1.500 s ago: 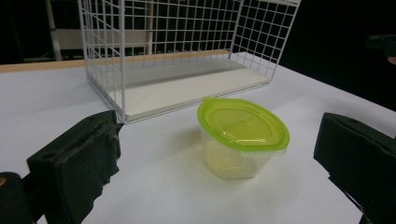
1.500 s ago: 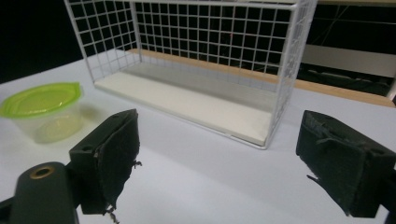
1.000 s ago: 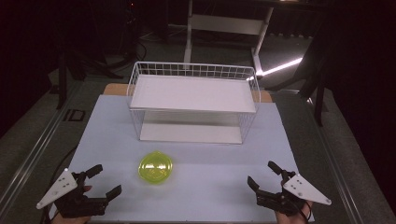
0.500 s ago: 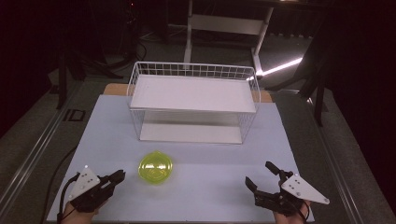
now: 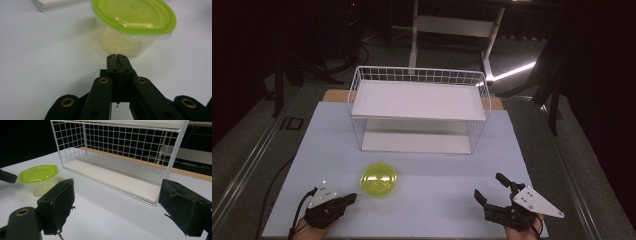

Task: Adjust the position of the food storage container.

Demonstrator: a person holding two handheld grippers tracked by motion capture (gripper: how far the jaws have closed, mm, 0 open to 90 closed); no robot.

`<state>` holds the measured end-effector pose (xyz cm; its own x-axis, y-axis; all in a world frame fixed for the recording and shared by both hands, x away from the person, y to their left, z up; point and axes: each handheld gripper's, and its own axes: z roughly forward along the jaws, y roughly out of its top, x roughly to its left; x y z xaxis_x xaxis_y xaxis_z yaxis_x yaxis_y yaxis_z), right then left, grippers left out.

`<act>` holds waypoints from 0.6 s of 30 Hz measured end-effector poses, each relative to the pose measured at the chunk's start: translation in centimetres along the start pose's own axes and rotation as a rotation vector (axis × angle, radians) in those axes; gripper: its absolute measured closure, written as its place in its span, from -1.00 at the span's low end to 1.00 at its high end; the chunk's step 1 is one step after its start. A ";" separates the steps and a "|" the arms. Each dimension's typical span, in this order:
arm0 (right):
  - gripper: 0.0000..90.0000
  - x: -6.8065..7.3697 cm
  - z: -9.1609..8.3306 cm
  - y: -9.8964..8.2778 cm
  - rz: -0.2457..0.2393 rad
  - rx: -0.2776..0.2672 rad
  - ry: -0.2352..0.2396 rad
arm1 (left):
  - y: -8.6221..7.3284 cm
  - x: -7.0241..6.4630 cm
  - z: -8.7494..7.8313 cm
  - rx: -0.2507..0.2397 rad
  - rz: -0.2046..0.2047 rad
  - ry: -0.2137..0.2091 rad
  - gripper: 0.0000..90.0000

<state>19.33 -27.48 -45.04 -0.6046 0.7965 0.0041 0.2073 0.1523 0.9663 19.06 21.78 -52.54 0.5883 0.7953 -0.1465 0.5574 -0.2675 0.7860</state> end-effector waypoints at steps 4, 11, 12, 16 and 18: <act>-0.70 0.0 0.1 -0.1 -0.004 0.004 0.000 | 0.4 -0.6 1.3 0.027 0.034 -0.055 1.00; -0.70 -0.1 0.2 -0.2 -0.001 0.013 0.000 | 1.3 -0.2 2.7 0.030 0.019 -0.025 1.00; -0.70 -0.1 0.2 -0.3 -0.001 0.013 0.000 | 1.5 0.0 2.9 0.031 0.019 -0.022 1.00; -0.70 -0.1 0.2 -0.3 -0.005 0.016 0.002 | 2.1 0.7 3.6 0.027 0.011 0.011 1.00; -0.70 0.0 0.3 -0.3 -0.008 0.019 0.004 | 2.5 1.2 4.0 0.026 0.011 0.023 1.00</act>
<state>19.49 -27.38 -45.40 -0.6097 0.7926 -0.0027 0.2165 0.1699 0.9614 23.44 19.88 -53.17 0.5810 0.8043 -0.1244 0.5667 -0.2900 0.7712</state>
